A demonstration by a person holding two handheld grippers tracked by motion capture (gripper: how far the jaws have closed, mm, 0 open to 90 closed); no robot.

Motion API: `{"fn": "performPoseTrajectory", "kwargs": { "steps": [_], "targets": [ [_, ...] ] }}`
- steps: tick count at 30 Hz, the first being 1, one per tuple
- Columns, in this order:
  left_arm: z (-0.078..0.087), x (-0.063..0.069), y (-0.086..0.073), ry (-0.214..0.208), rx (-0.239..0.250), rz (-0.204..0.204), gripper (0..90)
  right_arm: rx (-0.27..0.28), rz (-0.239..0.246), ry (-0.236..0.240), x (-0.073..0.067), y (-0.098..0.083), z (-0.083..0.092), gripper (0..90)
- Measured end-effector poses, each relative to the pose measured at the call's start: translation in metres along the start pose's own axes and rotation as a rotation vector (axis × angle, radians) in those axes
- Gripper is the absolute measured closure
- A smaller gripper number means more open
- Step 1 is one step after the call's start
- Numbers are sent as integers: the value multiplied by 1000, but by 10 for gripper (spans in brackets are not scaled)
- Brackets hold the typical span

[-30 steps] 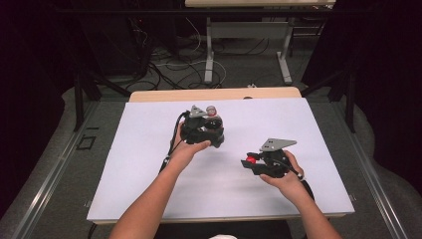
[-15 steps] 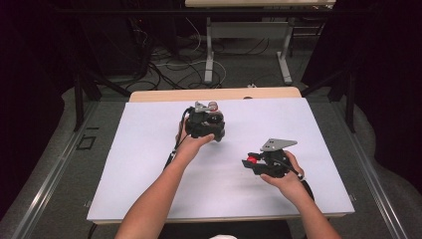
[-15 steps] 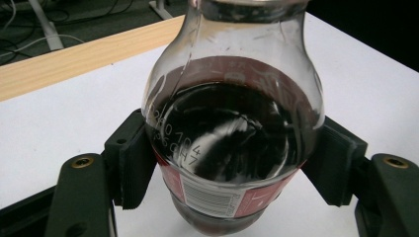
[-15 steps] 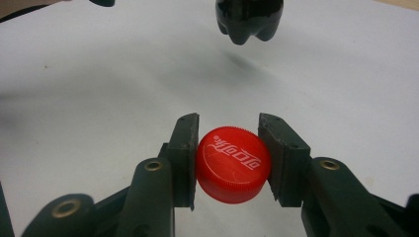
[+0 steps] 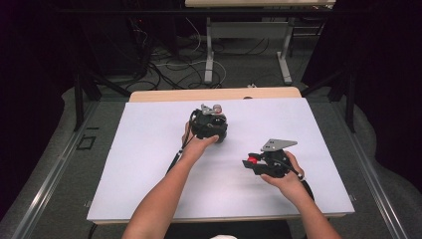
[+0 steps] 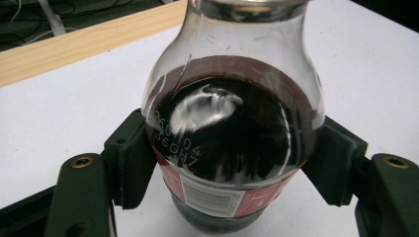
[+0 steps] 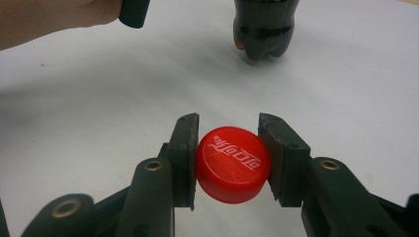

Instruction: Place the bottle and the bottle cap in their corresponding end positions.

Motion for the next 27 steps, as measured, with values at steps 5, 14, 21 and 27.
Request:
{"fn": "performPoseTrajectory", "kwargs": {
  "steps": [5, 14, 21, 27],
  "targets": [
    [0, 3, -5, -7, -4, 0, 300, 2, 5, 3, -1, 0, -1, 608],
    [2, 6, -12, -22, 0, -38, 293, -18, 7, 7, -4, -2, -5, 608],
    [2, 7, -14, -19, 3, -39, 284, -25, 20, 14, -7, -3, -11, 608],
    [8, 4, -14, -20, 0, -12, 185, -58, 50, 47, -16, 0, -28, 608]
  ]
}}
Point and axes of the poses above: each handheld gripper's, and its own axes: z roughly backward along the jaws, y roughly out of its top, x roughly to its right, the point moved 8 cm from there along -z, roughly forward along the jaws, and after that the axes turned 5 degrees about y, right-handed, at the moved point
